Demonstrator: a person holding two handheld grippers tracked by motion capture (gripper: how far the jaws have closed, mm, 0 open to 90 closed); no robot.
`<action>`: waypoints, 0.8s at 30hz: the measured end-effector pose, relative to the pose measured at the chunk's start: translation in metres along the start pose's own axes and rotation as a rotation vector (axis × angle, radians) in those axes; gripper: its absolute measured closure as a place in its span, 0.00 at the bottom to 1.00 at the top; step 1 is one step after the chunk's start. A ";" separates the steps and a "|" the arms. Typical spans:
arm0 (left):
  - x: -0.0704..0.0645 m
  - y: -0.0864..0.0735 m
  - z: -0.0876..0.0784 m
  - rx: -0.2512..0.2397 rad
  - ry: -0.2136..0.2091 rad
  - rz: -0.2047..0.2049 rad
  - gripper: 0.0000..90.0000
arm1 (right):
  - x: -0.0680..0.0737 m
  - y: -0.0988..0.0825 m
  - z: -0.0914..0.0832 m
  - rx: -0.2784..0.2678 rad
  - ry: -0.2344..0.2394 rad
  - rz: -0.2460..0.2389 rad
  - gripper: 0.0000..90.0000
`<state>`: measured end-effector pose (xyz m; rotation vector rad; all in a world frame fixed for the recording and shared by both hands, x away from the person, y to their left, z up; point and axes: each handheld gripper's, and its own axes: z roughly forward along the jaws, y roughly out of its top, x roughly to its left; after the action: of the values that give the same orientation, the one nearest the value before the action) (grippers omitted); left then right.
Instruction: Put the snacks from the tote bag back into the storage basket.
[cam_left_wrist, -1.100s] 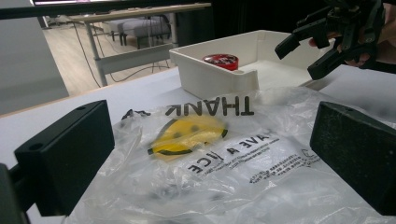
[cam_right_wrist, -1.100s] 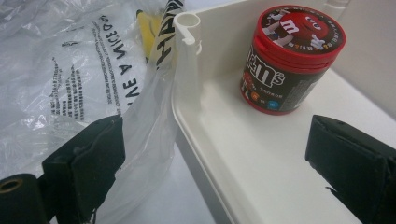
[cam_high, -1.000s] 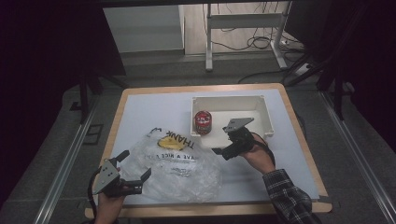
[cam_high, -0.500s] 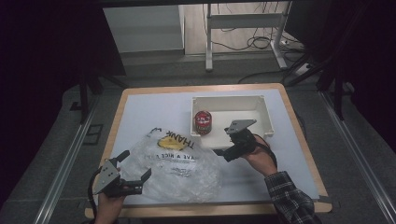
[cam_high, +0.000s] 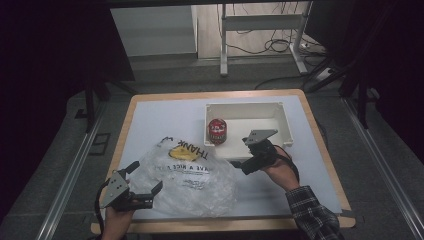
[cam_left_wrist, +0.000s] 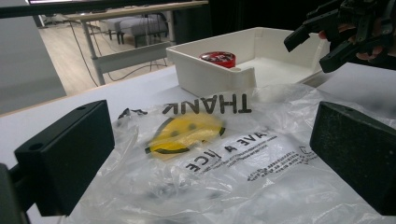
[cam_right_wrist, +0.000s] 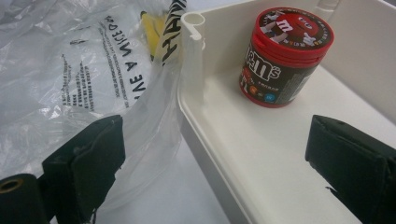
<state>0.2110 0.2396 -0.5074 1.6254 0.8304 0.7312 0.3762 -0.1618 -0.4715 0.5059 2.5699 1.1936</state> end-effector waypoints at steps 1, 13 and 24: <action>0.000 0.000 0.000 0.000 0.000 0.000 0.00 | 0.000 0.000 -0.001 0.000 0.000 0.000 0.06; 0.000 0.000 0.000 -0.001 0.001 0.000 0.00 | 0.001 -0.002 -0.009 -0.014 -0.009 0.005 0.06; 0.000 0.000 0.000 -0.001 0.001 -0.001 0.00 | 0.002 -0.006 -0.015 -0.028 -0.010 0.013 0.06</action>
<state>0.2109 0.2399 -0.5073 1.6235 0.8311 0.7322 0.3679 -0.1743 -0.4669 0.5219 2.5411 1.2266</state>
